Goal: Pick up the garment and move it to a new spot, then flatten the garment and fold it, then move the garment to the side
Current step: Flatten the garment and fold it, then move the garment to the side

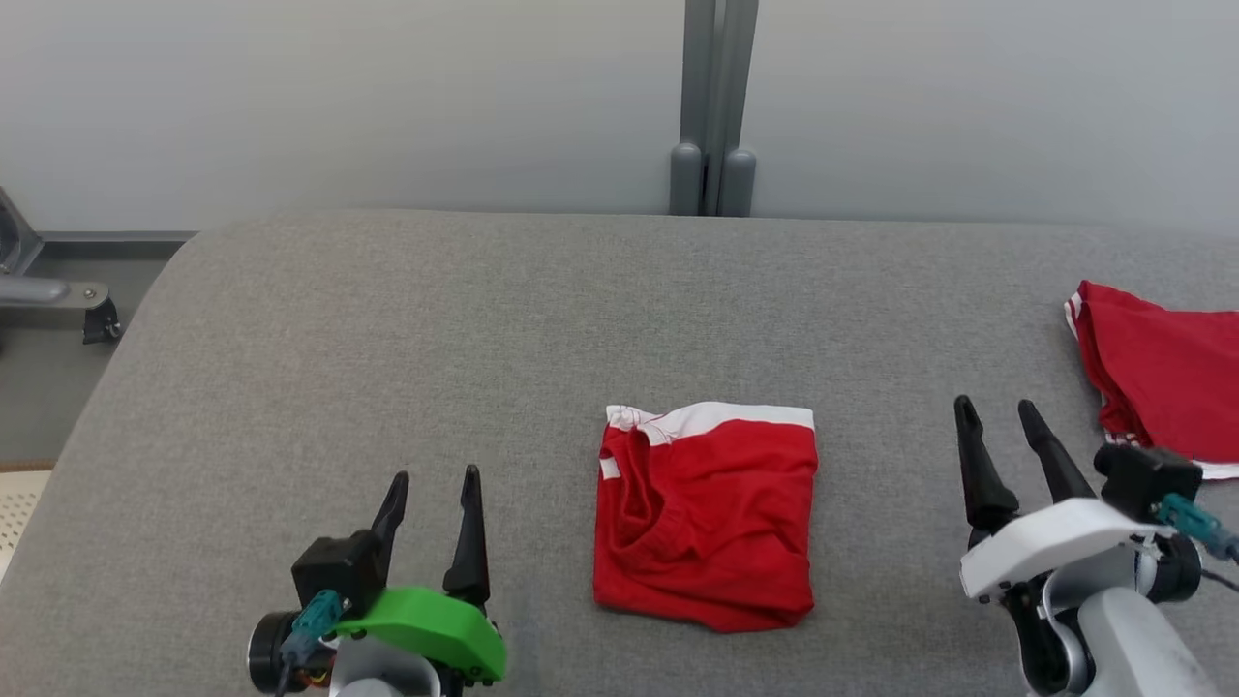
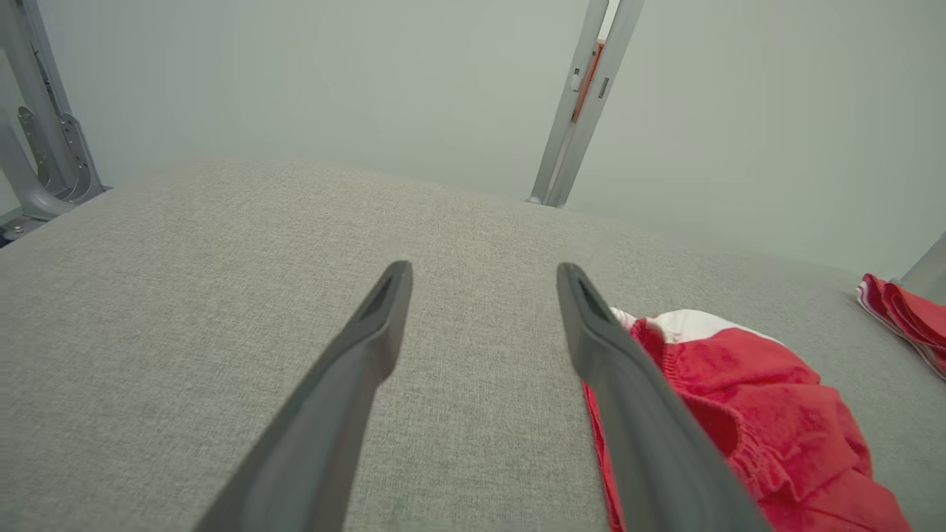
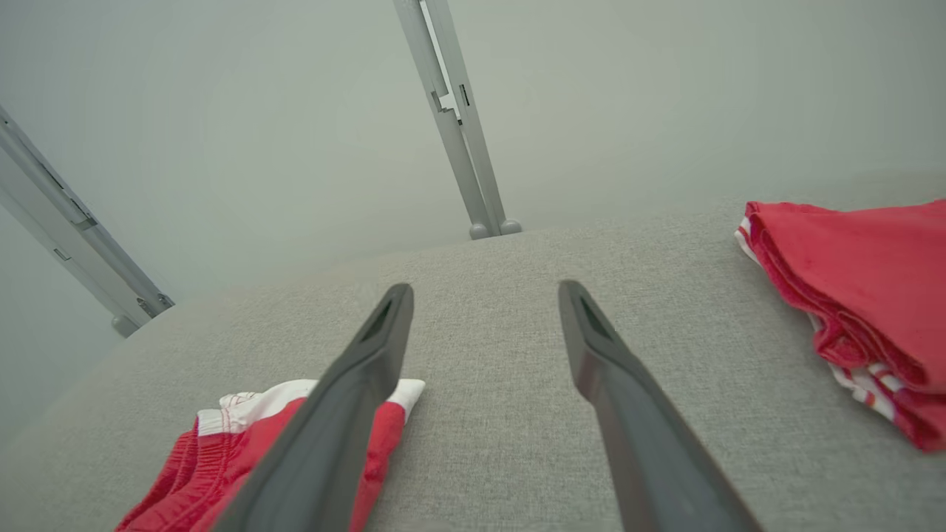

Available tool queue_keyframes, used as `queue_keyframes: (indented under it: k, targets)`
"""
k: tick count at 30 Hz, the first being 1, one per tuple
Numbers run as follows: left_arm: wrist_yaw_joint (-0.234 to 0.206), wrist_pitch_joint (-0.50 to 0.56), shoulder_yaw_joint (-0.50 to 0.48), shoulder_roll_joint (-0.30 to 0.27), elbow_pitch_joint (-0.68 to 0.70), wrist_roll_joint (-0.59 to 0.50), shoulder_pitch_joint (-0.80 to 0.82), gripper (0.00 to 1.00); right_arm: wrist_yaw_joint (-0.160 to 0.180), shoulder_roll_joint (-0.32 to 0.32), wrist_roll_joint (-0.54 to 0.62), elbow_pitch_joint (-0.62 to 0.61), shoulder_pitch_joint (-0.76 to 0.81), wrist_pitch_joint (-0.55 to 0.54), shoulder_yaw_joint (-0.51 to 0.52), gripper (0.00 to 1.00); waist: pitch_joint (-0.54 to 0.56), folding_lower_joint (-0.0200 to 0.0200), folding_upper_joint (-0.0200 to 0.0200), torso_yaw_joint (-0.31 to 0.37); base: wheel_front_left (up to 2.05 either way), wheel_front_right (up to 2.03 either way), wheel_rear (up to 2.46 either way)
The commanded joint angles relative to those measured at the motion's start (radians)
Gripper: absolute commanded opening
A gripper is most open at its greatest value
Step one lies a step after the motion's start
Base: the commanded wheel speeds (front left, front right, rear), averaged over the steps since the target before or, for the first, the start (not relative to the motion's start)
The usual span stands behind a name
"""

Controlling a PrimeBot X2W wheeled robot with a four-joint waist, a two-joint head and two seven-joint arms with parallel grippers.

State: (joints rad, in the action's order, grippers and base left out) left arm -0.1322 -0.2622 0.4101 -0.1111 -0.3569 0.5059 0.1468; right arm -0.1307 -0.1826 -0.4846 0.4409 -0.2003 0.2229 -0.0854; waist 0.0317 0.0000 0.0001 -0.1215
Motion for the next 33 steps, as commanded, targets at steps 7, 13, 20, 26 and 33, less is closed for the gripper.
queue_keyframes:
  k: [7,13,20,26,33]
  targets:
    - [0.005,-0.003,-0.040,-0.017,0.026,-0.014,-0.094,1.00,0.000,0.110,0.166,-0.169,0.187,0.033,0.094,1.00,0.032,0.0000,-0.0001,0.032,0.00,0.00,0.00]
    - [0.002,-0.003,-0.061,-0.012,0.034,-0.031,-0.125,1.00,0.000,0.130,0.229,-0.231,0.264,0.036,0.098,1.00,0.043,0.0000,-0.0001,0.048,0.00,0.00,0.00]
    - [0.008,-0.003,-0.069,-0.003,0.021,-0.049,-0.133,1.00,0.000,0.131,0.224,-0.231,0.274,0.039,0.067,1.00,0.051,0.0000,-0.0001,0.062,0.00,0.00,0.00]
    - [0.008,-0.003,-0.073,0.000,0.011,-0.060,-0.135,1.00,0.000,0.131,0.207,-0.207,0.274,0.032,0.058,1.00,0.056,0.0000,-0.0001,0.061,0.00,0.00,0.00]
    - [0.008,-0.003,-0.075,0.002,0.002,-0.064,-0.140,1.00,0.000,0.131,0.214,-0.190,0.278,0.030,0.055,1.00,0.062,0.0000,-0.0001,0.057,0.00,0.00,0.00]
